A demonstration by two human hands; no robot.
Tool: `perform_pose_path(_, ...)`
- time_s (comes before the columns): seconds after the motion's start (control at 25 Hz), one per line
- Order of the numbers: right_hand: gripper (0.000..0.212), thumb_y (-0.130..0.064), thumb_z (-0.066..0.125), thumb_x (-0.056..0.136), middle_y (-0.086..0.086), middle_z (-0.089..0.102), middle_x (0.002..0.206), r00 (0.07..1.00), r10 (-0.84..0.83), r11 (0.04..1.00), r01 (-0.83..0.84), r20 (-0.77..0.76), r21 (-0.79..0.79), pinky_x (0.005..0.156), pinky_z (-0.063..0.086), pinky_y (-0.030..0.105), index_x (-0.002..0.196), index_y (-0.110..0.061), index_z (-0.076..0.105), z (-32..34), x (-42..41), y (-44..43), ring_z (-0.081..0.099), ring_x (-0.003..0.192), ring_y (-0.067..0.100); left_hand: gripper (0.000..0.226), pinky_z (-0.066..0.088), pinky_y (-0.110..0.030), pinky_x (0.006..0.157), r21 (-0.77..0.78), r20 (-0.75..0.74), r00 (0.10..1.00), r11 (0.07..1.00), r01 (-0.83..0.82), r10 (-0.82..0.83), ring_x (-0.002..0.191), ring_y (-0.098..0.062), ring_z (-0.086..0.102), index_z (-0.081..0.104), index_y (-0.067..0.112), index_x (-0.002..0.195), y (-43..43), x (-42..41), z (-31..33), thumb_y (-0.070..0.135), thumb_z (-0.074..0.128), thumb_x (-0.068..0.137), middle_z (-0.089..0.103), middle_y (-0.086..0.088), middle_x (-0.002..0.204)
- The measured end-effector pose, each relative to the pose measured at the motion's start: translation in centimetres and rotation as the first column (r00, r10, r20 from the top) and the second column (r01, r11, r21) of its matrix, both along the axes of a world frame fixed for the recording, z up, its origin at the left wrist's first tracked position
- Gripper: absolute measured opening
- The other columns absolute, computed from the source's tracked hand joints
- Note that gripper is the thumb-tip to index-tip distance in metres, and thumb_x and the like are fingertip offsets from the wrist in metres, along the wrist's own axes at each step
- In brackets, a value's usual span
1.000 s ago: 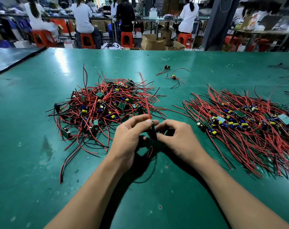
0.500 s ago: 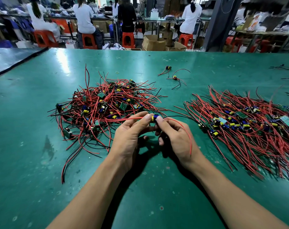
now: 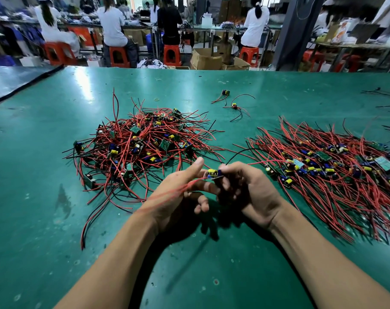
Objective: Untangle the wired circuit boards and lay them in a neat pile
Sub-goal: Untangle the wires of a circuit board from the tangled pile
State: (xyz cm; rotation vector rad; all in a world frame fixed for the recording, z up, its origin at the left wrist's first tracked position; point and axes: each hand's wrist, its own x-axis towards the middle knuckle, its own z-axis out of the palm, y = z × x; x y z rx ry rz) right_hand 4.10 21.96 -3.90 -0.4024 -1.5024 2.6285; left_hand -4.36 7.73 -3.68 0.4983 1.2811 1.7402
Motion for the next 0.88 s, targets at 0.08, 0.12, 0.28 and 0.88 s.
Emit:
perform_pose_path(0.08,0.016,-0.017,0.069,0.072,-0.005,0.056,0.056,0.999,0.029,1.0,-0.03,0.043,0.01,0.052,0.041,0.014,0.057,-0.019,0.067,0.2,0.3,0.0,0.056,0.054,0.008,0.034,0.039,-0.018,0.04,-0.014,-0.03,0.999,0.999,0.032,-0.032,0.043,-0.014,0.056,0.072,0.013,0.086,-0.2,0.1,-0.1,0.046,0.065,0.082,0.069,-0.008,0.077)
perform_pose_path(0.12,0.018,-0.019,0.07,0.075,-0.006,0.058,0.058,0.997,0.041,0.997,-0.045,0.062,0.06,0.051,0.038,0.012,0.058,-0.02,0.069,0.3,0.3,0.1,0.054,0.051,0.003,0.035,0.041,-0.019,0.042,-0.002,-0.025,1.0,1.0,0.019,-0.019,0.045,-0.014,0.056,0.068,0.009,0.093,-0.2,0.1,-0.2,0.042,0.068,0.08,0.068,-0.008,0.08)
perform_pose_path(0.28,0.025,-0.029,0.079,0.079,0.0,0.048,0.065,0.998,0.029,0.967,-0.04,0.049,0.252,0.051,0.027,0.023,0.065,-0.021,0.059,0.2,0.1,0.4,0.04,0.053,0.01,0.025,0.036,-0.025,0.052,0.042,-0.001,0.995,0.994,-0.102,0.103,0.044,-0.011,0.052,0.061,0.012,0.078,0.2,0.2,-1.0,0.024,0.081,0.072,0.062,-0.012,0.078)
perform_pose_path(0.88,0.018,-0.027,0.079,0.077,0.001,0.057,0.072,0.998,-0.06,0.947,0.058,-0.004,0.316,0.058,0.024,0.027,0.088,-0.013,0.077,-0.7,-0.1,1.7,0.039,0.062,0.012,0.009,0.032,-0.03,0.058,-0.061,-0.123,0.977,0.981,-0.186,0.177,0.045,-0.013,0.054,0.071,0.001,0.085,0.8,1.1,-0.5,0.002,0.063,0.088,0.059,-0.005,0.059)
